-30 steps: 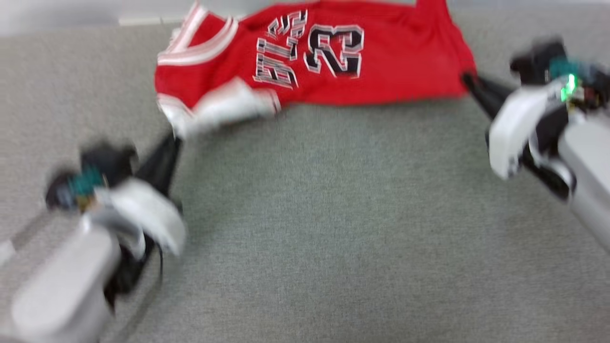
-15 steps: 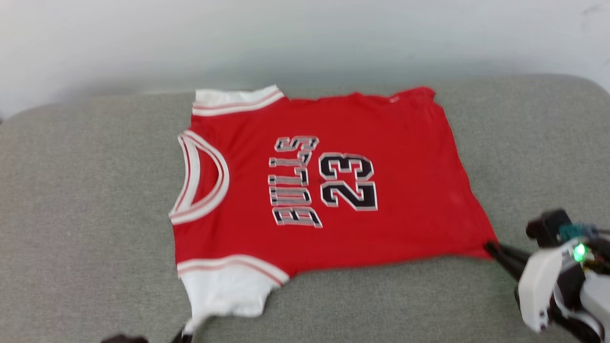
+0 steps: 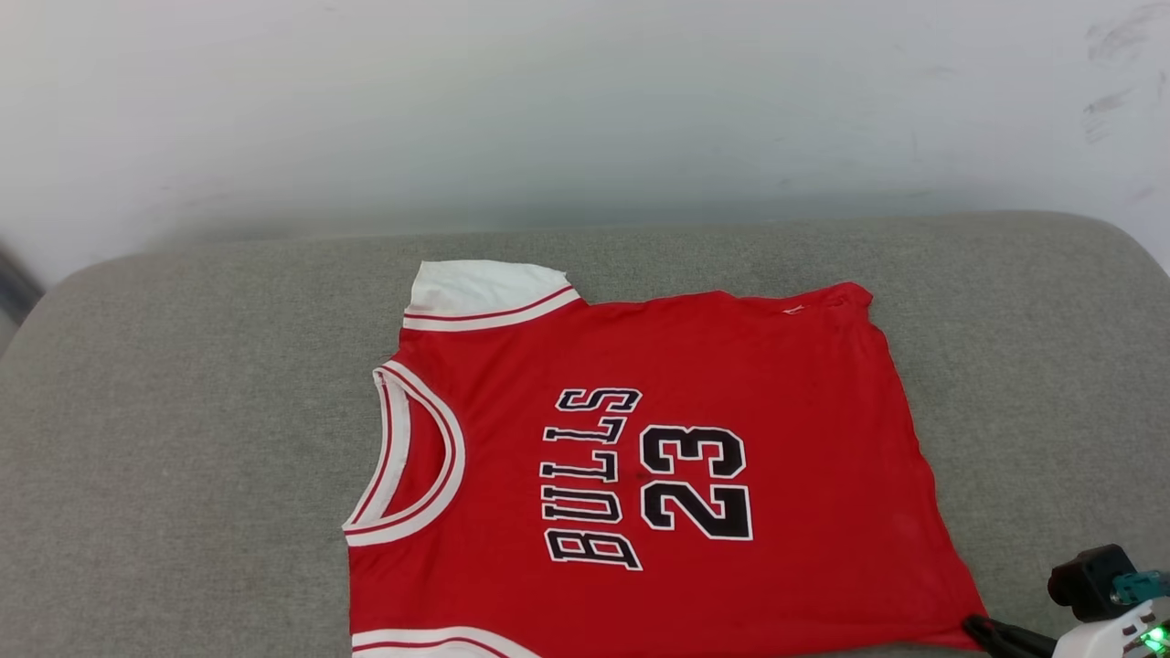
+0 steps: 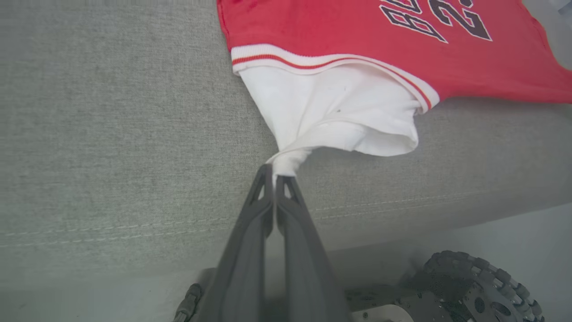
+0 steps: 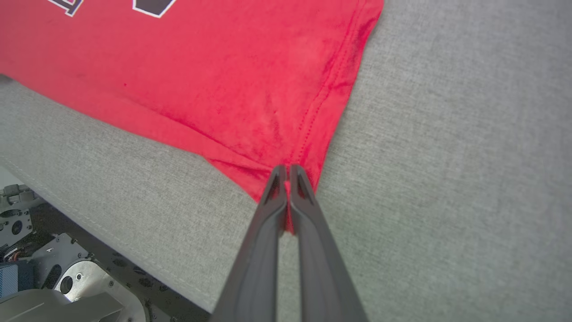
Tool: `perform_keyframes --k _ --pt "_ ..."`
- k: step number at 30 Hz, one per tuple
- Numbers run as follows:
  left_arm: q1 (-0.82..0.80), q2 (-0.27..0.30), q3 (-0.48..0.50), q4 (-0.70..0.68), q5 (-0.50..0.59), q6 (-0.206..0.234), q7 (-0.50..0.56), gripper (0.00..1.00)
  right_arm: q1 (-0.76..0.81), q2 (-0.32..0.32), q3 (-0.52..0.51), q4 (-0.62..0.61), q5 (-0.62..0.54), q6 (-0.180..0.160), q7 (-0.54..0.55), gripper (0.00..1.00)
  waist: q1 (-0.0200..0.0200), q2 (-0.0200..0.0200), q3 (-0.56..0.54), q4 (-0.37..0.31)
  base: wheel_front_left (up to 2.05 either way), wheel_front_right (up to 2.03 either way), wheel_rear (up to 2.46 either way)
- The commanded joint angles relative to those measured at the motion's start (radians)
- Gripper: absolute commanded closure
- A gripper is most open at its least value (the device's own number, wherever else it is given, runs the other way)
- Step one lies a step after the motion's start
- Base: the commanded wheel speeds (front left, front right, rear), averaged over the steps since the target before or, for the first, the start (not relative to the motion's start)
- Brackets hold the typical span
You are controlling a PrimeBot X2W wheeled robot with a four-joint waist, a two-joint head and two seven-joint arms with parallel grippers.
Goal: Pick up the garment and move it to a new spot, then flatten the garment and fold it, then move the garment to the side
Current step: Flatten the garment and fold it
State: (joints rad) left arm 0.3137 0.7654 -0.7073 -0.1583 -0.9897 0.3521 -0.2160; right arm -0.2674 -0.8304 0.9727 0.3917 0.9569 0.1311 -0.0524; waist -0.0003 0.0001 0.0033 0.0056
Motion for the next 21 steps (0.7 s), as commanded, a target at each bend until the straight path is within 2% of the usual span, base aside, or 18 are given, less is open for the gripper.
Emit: perform_keyframes --k 1,10,21 --pt "-0.003 0.005 0.005 -0.002 0.003 0.002 -0.007 1.0 0.021 -0.002 -0.01 -0.005 -0.006 -0.001 0.006 1.0 0.0003 -0.0001 0.003 -0.001 0.0 0.0 0.0" --pt "-0.185 0.029 0.032 -0.011 0.112 -0.02 -0.001 1.0 -0.001 0.037 -0.198 -0.096 -0.106 -0.001 0.081 1.0 0.0003 -0.0001 0.043 -0.008 0.0 0.0 0.0" --pt "-0.484 0.045 0.055 0.046 0.185 -0.095 0.099 1.0 -0.046 0.1 -0.37 -0.2 -0.212 -0.001 0.192 1.0 0.0003 -0.0001 0.142 -0.042 0.0 0.0 0.0"
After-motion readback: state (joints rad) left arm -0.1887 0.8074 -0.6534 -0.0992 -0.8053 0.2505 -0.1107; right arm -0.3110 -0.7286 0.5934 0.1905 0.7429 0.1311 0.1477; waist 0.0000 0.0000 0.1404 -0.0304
